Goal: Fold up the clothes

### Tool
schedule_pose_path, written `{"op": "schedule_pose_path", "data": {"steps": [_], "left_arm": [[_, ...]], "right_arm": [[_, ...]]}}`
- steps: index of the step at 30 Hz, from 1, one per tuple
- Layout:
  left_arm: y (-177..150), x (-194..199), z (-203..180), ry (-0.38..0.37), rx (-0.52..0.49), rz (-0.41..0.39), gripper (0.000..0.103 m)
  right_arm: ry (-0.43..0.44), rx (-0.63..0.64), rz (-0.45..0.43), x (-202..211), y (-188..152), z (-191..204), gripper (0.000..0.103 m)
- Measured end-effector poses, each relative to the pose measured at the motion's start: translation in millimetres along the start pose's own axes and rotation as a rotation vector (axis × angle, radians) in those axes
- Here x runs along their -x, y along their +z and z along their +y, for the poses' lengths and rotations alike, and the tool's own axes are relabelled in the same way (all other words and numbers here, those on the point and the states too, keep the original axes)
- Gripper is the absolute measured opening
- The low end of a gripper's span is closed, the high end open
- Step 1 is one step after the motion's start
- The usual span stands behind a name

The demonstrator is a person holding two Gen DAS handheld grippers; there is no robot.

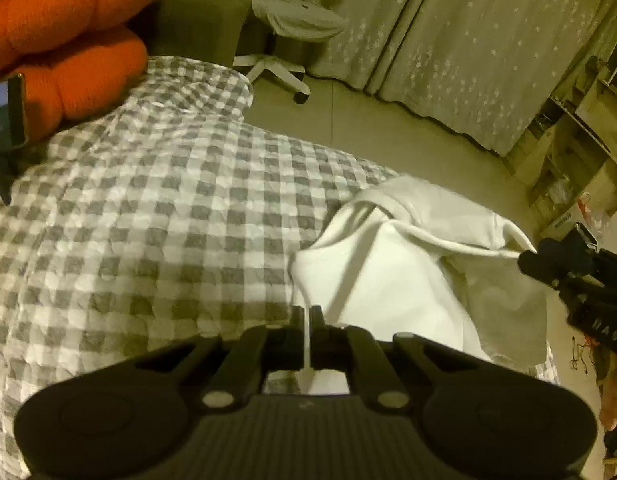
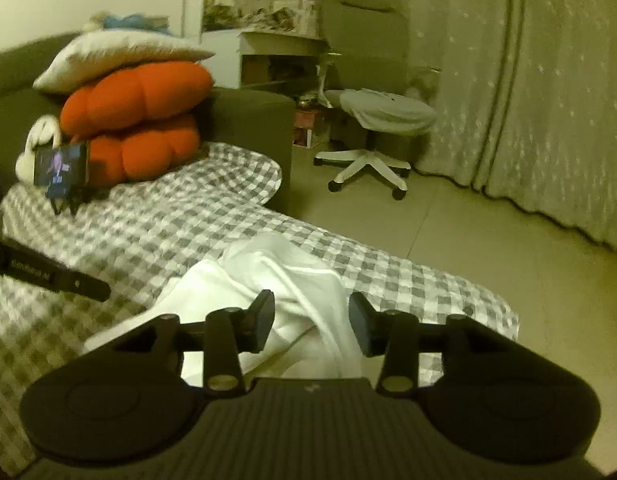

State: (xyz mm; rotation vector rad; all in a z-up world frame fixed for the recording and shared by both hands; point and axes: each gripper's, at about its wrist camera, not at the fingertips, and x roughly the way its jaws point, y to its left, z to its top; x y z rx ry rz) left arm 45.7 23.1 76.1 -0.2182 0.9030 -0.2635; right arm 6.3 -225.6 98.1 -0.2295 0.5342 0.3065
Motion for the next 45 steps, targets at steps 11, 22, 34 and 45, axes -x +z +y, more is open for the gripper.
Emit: {"op": "schedule_pose_path", "data": {"steps": [11, 22, 34, 45], "left_arm": [[-4.0, -10.9, -5.1, 0.007, -0.010, 0.050, 0.003], [-13.6, -25.6, -12.0, -0.009, -0.039, 0.097, 0.006], [-18.7, -15.4, -21.9, -0.058, -0.071, 0.072, 0.000], [-14.5, -12.2, -3.2, -0.103, 0.085, 0.123, 0.009]], "right_arm": [[-0.104, 0.295, 0.096, -25.9, -10.7, 27.1, 0.027], [-0.154, 0.419, 0.003, -33.5, -8.2, 25.3, 0.044], [-0.159, 0.524, 0.021, -33.7, -12.7, 35.7, 0.007], [-0.075, 0.448, -0.063, 5.7, -5.6, 42.7, 0.000]]}}
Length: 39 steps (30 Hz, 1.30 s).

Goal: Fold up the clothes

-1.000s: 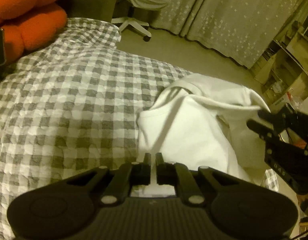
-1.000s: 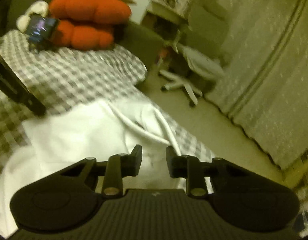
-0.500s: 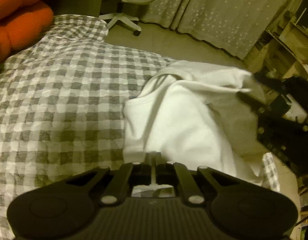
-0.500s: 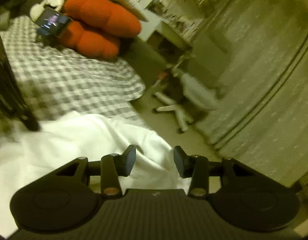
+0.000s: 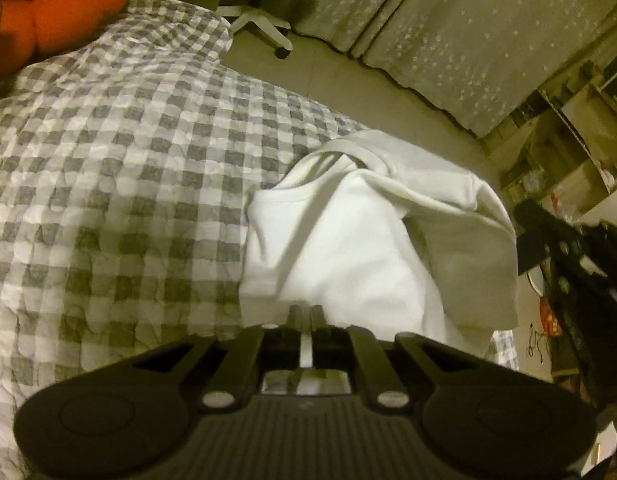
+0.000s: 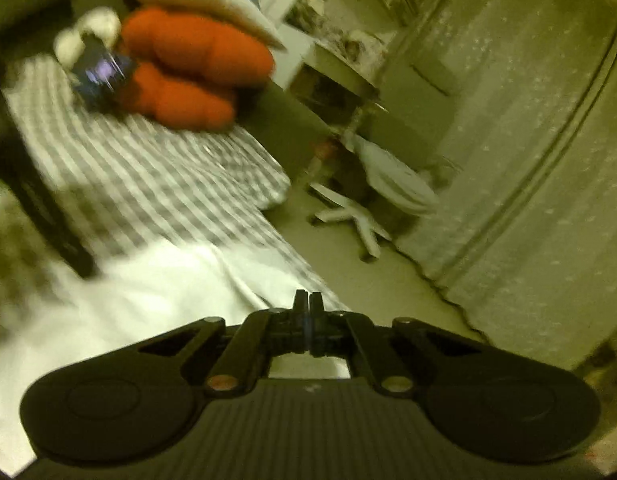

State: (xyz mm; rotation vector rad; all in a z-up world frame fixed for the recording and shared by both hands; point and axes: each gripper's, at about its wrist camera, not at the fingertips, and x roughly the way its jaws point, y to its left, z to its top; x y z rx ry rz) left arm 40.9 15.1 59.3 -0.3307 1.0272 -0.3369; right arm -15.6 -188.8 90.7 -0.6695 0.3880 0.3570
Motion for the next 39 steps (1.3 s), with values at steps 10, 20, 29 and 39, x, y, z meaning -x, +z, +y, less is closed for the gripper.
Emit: {"op": "schedule_pose_path", "data": {"steps": [10, 20, 29, 39], "left_arm": [[-4.8, -5.1, -8.6, 0.034, -0.027, 0.003, 0.029], [-2.7, 0.8, -0.7, 0.001, 0.008, 0.004, 0.033], [2.6, 17.5, 27.0, -0.104, 0.248, -0.025, 0.062], [-3.2, 14.4, 33.4, -0.132, 0.359, 0.009, 0.074]], "right_arm": [[-0.027, 0.174, 0.067, -34.5, -18.5, 24.3, 0.033], [0.001, 0.101, 0.105, -34.1, -11.5, 20.0, 0.001], [0.326, -0.190, 0.013, 2.8, 10.7, 26.9, 0.001], [0.609, -0.249, -0.022, 23.5, 24.6, 59.4, 0.001]]}}
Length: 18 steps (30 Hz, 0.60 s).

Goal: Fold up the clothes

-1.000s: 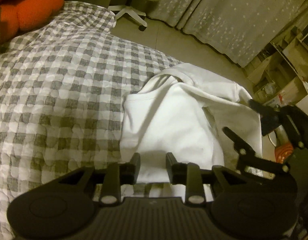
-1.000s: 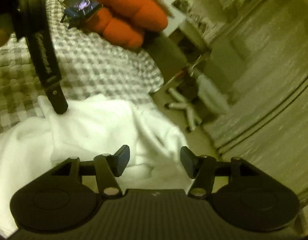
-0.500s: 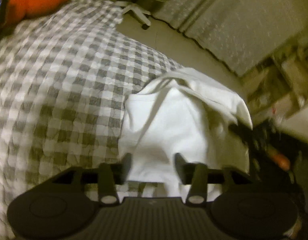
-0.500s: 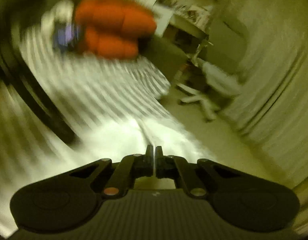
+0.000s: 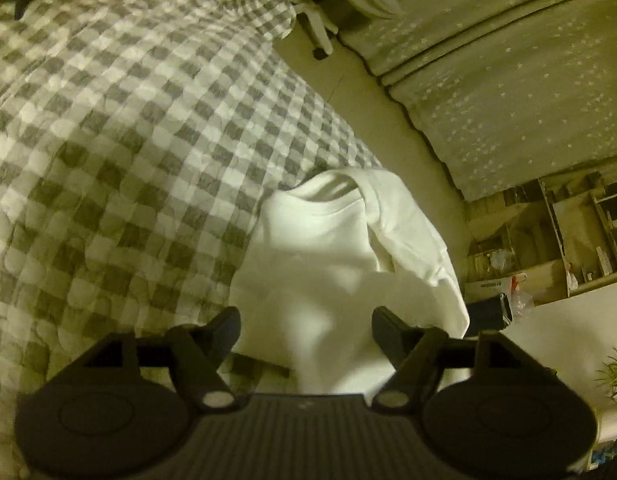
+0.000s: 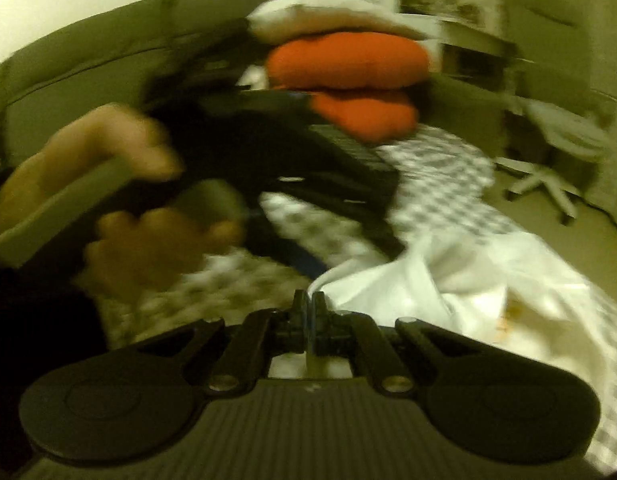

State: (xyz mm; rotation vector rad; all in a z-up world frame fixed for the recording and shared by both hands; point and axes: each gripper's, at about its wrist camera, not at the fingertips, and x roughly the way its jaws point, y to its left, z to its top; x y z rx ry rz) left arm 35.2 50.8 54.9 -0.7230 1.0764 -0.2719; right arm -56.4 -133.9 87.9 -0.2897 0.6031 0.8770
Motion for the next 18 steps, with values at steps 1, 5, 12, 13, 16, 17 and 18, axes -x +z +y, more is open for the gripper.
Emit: {"op": "schedule_pose_path", "data": {"steps": [1, 5, 12, 13, 16, 17, 18], "left_arm": [[-1.8, 0.0, -0.3, 0.004, 0.000, -0.002, 0.074], [-4.5, 5.0, -3.4, 0.075, -0.082, -0.029, 0.027], [-5.2, 10.1, -1.5, 0.081, -0.145, 0.016, 0.009], [-3.9, 9.8, 0.9, 0.079, -0.124, 0.024, 0.009], [0.2, 8.7, 11.3, 0.122, -0.062, 0.023, 0.023], [2.1, 10.4, 15.5, 0.140, -0.046, 0.011, 0.032], [4.1, 12.3, 20.2, 0.156, -0.043, -0.004, 0.036]], "right_arm": [[0.020, 0.014, 0.003, -1.4, 0.0, 4.8, 0.001], [0.101, 0.069, 0.012, -4.5, -0.2, 19.8, 0.001], [0.251, 0.153, -0.015, 21.5, -5.4, 18.1, 0.014], [0.255, 0.164, -0.027, 27.3, -4.9, 16.5, 0.014], [0.187, 0.154, -0.102, 46.5, -0.9, 1.4, 0.023], [0.111, 0.127, -0.118, 49.8, 0.3, -8.4, 0.033], [0.032, 0.098, -0.132, 52.8, 1.5, -18.5, 0.055]]}}
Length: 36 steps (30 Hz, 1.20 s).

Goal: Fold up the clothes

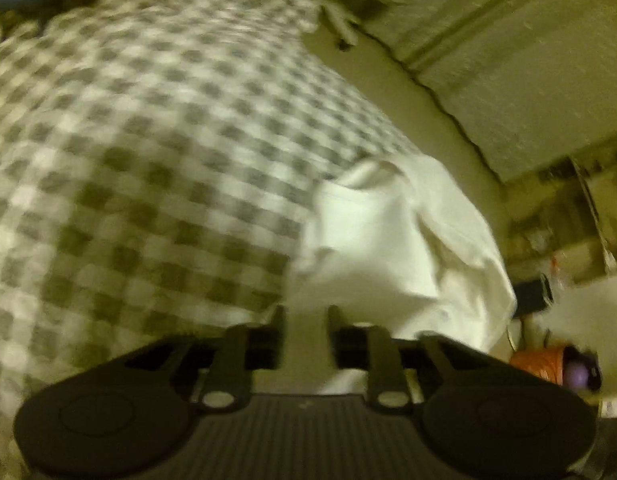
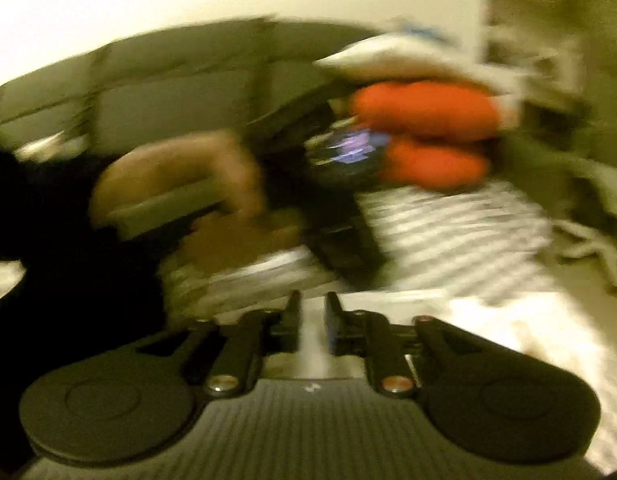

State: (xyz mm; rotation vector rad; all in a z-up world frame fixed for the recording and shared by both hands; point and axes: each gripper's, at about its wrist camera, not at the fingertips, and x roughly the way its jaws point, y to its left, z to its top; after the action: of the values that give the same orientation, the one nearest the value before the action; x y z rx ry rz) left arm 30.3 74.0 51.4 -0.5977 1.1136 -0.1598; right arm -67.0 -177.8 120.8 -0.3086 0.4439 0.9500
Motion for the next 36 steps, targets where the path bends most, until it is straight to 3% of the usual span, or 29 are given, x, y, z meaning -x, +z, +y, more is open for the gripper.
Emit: {"op": "schedule_pose_path", "data": {"steps": [1, 5, 9, 12, 13, 14, 16, 18, 21, 26, 29, 31, 34, 36], "left_arm": [[1.9, 1.2, 5.0, 0.015, 0.002, -0.015, 0.038], [9.0, -8.5, 18.7, 0.031, 0.066, -0.003, 0.050], [-1.4, -31.1, 4.6, -0.004, -0.030, 0.063, 0.070], [-13.0, -34.5, -12.8, 0.021, -0.143, 0.022, 0.077], [-15.9, -34.5, -15.1, 0.027, -0.160, 0.008, 0.077], [-18.7, -34.4, -17.1, 0.032, -0.174, -0.006, 0.077], [-22.9, -33.0, -22.1, 0.034, -0.212, -0.012, 0.070], [-25.5, -31.9, -24.9, 0.024, -0.232, -0.005, 0.037], [-27.0, -30.3, -27.2, 0.037, -0.261, -0.004, 0.018], [-30.7, -25.4, -40.5, 0.078, -0.337, -0.047, 0.016], [-27.1, -11.7, -46.0, 0.115, -0.393, -0.128, 0.017], [-21.6, -7.9, -42.4, 0.122, -0.384, -0.142, 0.017], [-15.9, -2.3, -34.0, 0.071, -0.350, -0.115, 0.029], [-15.7, -10.2, -34.9, 0.036, -0.333, -0.094, 0.055]], "right_arm": [[-0.051, 0.009, 0.018, -4.8, -1.9, -4.6, 0.062], [-0.240, 0.060, 0.106, -27.8, -10.5, -20.5, 0.062], [-0.429, 0.111, 0.193, -50.7, -19.1, -36.4, 0.061], [-0.570, 0.149, 0.259, -67.9, -25.6, -48.3, 0.043], [-0.618, 0.162, 0.281, -73.6, -27.7, -52.3, 0.024], [-0.644, 0.154, 0.285, -76.1, -26.4, -58.0, 0.015], [-0.706, 0.124, 0.225, -62.6, -20.6, -63.5, 0.006], [-0.786, 0.092, 0.153, -44.1, -11.9, -67.7, 0.002], [-0.909, 0.039, 0.038, -11.4, 3.1, -71.6, 0.001], [-1.025, -0.053, 0.006, 22.6, -0.2, -92.8, 0.000], [-1.072, -0.099, 0.014, 33.4, -5.5, -101.0, 0.000], [-1.088, -0.117, 0.017, 32.3, -6.8, -103.8, 0.000], [-1.092, -0.128, 0.015, 21.7, -6.2, -105.2, 0.000], [-1.104, -0.131, 0.006, 18.3, -4.5, -106.8, 0.000]]}}
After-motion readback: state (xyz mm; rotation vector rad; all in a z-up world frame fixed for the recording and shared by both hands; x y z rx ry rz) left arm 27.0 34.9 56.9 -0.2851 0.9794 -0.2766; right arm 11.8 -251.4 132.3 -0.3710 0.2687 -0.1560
